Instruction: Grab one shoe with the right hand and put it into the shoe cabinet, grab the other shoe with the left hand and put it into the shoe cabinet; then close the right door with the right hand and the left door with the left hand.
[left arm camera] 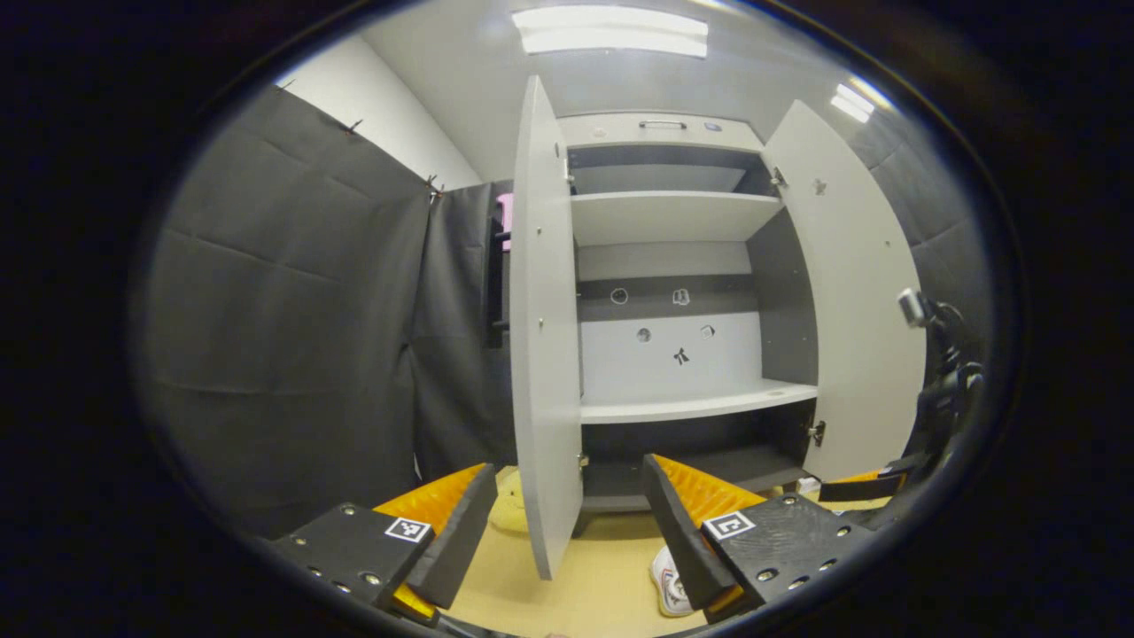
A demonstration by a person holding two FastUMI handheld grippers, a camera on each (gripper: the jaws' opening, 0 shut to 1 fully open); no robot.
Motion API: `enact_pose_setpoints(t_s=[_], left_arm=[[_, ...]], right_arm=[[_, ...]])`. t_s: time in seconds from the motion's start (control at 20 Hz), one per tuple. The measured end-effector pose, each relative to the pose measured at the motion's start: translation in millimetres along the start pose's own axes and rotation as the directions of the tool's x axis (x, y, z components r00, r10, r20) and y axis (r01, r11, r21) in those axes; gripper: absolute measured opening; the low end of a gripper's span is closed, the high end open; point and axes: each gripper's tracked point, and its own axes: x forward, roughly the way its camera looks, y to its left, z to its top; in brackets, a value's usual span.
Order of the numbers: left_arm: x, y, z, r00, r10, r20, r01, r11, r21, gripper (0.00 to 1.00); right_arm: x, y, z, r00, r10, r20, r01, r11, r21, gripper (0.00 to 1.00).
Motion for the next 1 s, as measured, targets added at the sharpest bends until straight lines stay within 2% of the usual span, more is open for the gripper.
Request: enact_pose_setpoints(t_s=[0.1,0.3,0.5,0.6,0.8,1.0], left_arm=[[0,9,-2,1.0,0.022,-0.007,-0.022,1.0,0.007,0.95],[0,25,-11,0.998,0.058,-0.028,-0.057,0.998,0.02,0.95],[-1,44,-19,0.994,0.102,-0.05,-0.101,0.995,0.024,0.96],[-3,52,-21,0.991,0.121,-0.057,-0.12,0.992,0.027,0.96],[-2,62,-28,0.986,0.148,-0.075,-0.146,0.989,0.031,0.96],[-2,66,-30,0.982,0.165,-0.089,-0.163,0.986,0.037,0.96]], right_arm=[[15,2,-25,0.995,0.019,-0.103,-0.018,1.0,0.012,0.97],[42,3,-61,0.966,0.049,-0.254,-0.034,0.997,0.065,0.95],[65,-1,-96,0.918,0.068,-0.39,-0.009,0.989,0.151,0.89],[76,-3,-107,0.895,0.079,-0.439,0.014,0.979,0.205,0.89],[95,-9,-120,0.864,0.086,-0.496,0.086,0.946,0.313,0.89],[105,-12,-128,0.843,0.106,-0.527,0.161,0.885,0.436,0.89]])
